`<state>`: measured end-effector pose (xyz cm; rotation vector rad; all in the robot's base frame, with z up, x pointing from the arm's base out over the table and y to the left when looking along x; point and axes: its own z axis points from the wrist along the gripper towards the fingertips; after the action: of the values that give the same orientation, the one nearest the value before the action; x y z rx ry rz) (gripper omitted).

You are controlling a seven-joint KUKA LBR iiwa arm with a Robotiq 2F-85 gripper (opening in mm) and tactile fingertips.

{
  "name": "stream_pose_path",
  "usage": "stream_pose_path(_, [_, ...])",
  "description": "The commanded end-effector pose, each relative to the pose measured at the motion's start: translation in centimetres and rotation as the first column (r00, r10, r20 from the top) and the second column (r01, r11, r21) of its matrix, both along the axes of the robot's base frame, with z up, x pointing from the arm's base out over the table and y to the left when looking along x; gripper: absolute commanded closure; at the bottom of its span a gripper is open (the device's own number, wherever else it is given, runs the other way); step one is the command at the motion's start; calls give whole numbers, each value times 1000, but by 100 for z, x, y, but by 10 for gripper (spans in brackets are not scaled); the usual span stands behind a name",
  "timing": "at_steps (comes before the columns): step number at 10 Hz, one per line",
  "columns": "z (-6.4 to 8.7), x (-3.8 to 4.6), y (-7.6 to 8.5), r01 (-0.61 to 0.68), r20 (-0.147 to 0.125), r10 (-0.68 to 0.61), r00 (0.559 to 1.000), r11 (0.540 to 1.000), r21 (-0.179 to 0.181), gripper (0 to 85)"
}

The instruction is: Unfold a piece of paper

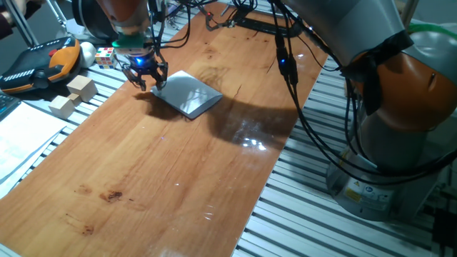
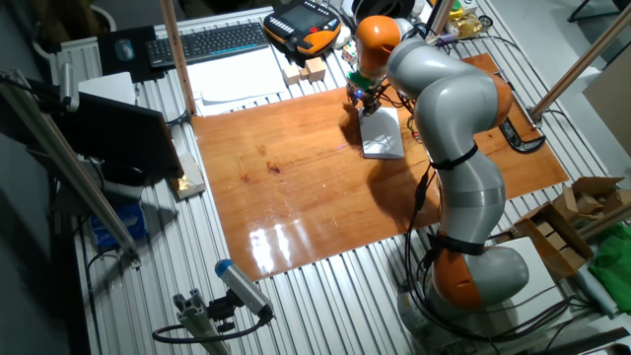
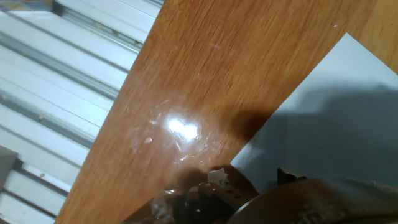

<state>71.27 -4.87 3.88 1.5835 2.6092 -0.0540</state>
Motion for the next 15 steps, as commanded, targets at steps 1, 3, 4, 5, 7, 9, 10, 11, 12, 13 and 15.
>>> stream_pose_path(1, [-23,-7,-21,-1,0,1,1000,1000,0,373])
stream_pose_path(3, [-67,-8,-60,-3,1,3,1000,1000,3,373])
stream_pose_path(4, [-74,-12,-69,-3,1,3,1000,1000,4,373])
stream_pose_path(5, [-74,-15,-73,-6,-2,6,1000,1000,4,380])
stream_pose_path(7, [-65,-27,-80,-24,-2,24,1000,1000,-5,573])
stream_pose_path(9, [-72,-40,-98,-44,-6,44,999,999,-9,830])
stream_pose_path(10, [-54,-49,-108,-47,-8,47,999,999,-16,830])
stream_pose_path(11, [-16,-64,-117,-48,-8,48,999,999,-21,830])
stream_pose_path(12, [35,-78,-133,-51,-15,51,999,998,-25,830])
stream_pose_path(13, [81,-103,-160,-60,-22,59,998,998,-29,830])
stream_pose_path(15, [146,-162,-248,-87,-32,86,996,996,-23,830])
